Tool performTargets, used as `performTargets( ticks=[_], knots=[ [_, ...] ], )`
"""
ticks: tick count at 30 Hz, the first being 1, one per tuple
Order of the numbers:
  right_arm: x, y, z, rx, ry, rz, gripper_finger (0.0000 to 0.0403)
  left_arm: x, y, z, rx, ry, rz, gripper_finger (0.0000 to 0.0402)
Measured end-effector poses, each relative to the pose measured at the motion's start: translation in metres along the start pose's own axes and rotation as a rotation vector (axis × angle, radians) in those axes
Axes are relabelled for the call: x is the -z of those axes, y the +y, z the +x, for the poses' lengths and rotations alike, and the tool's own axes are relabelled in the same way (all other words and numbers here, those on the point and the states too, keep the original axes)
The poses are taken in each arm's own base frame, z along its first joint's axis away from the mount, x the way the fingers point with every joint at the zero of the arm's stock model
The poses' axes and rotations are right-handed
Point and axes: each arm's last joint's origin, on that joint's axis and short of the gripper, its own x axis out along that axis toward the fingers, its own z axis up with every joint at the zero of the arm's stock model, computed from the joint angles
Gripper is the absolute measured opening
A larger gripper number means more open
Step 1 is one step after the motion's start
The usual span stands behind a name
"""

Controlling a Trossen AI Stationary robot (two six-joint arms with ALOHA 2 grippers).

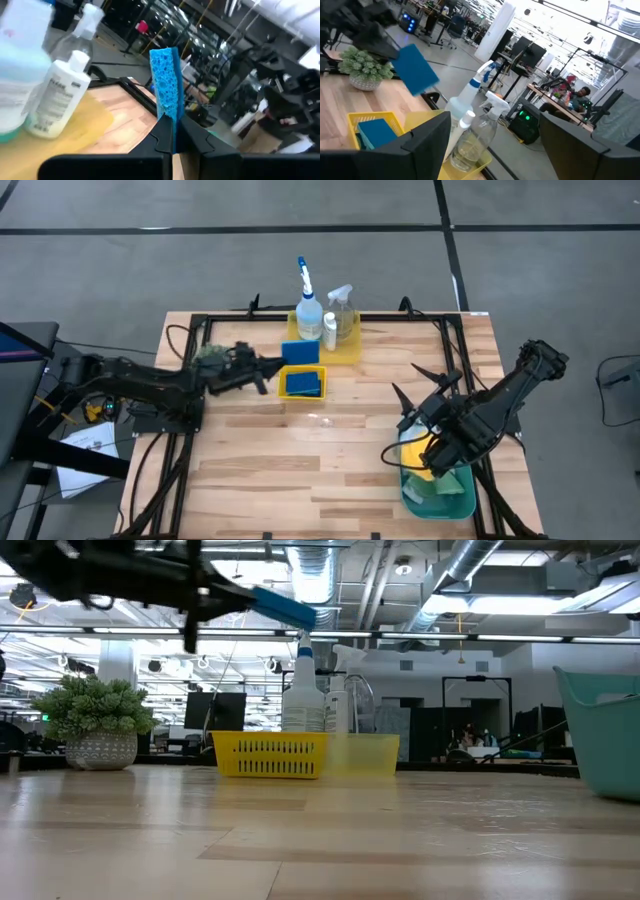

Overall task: Pick & Place Kitchen Items
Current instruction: Put the blue sponge into the bottom yellow bin

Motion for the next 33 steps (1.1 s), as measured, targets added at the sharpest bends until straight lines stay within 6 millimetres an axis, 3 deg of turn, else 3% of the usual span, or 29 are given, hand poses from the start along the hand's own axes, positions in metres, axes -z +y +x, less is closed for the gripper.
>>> performTargets(
  ticks=[4,12,23,33],
  knots=[
    [0.000,-0.001,0.003,0.011,0.006,-0.003,0.0292,0.009,-0.004,-0.023,-0.032,-0.072,-0.053,0.0004],
    [0.000,-0.004,0.004,0.015,0.009,-0.011,0.0292,0.040,-0.018,-0.039,-0.107,-0.096,-0.139,0.0005],
    [-0.001,-0.004,0.004,0.015,0.009,-0.010,0.0292,0.095,-0.017,-0.034,-0.216,-0.084,-0.255,0.0005],
    [-0.001,-0.004,0.004,0.015,0.009,-0.010,0.0292,0.131,-0.007,-0.035,-0.283,-0.070,-0.362,0.0005]
  ],
)
